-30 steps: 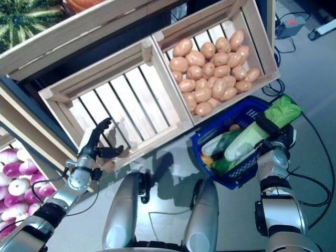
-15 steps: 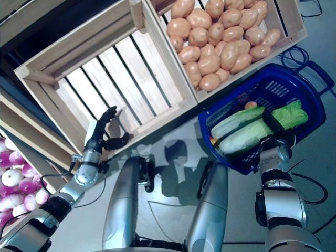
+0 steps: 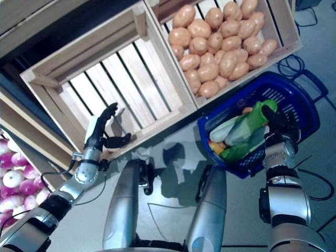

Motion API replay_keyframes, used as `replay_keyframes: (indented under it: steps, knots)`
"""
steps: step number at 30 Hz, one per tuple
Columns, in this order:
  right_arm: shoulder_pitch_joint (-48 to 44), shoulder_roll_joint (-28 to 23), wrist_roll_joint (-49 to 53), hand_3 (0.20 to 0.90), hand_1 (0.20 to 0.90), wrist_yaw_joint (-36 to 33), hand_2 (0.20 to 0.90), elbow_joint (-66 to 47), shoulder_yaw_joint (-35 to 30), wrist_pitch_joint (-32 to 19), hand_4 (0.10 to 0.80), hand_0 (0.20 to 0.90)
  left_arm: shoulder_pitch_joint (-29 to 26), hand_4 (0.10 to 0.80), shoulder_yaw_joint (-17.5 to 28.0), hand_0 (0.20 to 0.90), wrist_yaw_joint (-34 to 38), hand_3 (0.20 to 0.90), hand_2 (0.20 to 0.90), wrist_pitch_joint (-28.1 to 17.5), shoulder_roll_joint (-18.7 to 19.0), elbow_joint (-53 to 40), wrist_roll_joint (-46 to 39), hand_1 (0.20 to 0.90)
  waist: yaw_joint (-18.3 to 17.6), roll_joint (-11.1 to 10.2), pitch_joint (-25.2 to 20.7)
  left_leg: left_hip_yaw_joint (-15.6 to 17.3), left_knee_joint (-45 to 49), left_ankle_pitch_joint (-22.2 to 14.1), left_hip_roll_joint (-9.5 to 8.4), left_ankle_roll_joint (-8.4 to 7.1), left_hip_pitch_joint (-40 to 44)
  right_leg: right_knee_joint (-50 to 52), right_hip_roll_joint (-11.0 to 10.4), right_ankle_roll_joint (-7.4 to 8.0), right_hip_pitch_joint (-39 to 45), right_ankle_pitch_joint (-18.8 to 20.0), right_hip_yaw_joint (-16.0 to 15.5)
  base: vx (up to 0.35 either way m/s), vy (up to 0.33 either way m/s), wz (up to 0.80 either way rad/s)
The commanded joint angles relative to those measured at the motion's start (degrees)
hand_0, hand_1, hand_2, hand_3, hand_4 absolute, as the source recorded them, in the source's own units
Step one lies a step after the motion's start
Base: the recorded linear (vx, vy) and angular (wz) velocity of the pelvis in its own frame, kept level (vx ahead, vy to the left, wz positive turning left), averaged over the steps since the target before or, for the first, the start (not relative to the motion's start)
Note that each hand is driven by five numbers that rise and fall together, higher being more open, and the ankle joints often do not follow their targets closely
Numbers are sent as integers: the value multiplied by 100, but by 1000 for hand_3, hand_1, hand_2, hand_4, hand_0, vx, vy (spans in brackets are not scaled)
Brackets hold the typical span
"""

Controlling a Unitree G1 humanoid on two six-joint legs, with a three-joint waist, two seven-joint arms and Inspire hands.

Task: Put vegetables into the basket

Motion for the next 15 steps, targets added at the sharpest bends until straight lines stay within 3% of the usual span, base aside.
replay_keyframes:
  steps: [1, 8, 11, 14, 15]
  knots:
    - [166, -263, -31, 900, 900, 302, 900, 88, -220, -280, 800, 900, -39, 800, 178, 900, 234, 900, 900, -603, 329, -304, 106, 900, 220, -302, -1015, -91, -1238, 57, 226, -152, 948, -1232, -80, -149, 735, 855, 62, 77, -5, -7]
    - [468, -138, -101, 900, 900, 300, 900, 95, -302, 12, 800, 900, 61, 800, 279, 900, 98, 900, 900, -487, 290, -217, 203, 900, 314, -490, -1390, 59, -2657, 659, 250, -178, 1884, -2541, 68, -92, 1789, 1324, -319, 114, -25, -9]
    - [669, -35, -173, 900, 900, 308, 900, 83, -313, 72, 800, 900, 167, 800, 379, 900, 31, 900, 900, -363, 233, -185, 282, 900, 336, -592, -1646, 111, -3517, 1056, 257, -195, 2425, -3490, 257, -55, 2408, 1621, -464, 153, -36, -5]
    - [1002, 174, -255, 900, 900, 433, 900, -49, -259, 110, 800, 900, 408, 800, 498, 900, -54, 900, 900, -187, 82, -70, 389, 900, 314, -700, -2063, 283, -4760, 1558, 165, -265, 3255, -5022, 639, 37, 3319, 2047, -521, 238, -34, -18]
    - [1020, 189, -258, 900, 900, 435, 900, -59, -254, 104, 800, 900, 421, 800, 504, 900, -61, 900, 900, -180, 72, -65, 392, 900, 311, -706, -2093, 298, -4872, 1634, 155, -262, 3289, -5139, 655, 37, 3358, 2112, -530, 159, -3, -13]
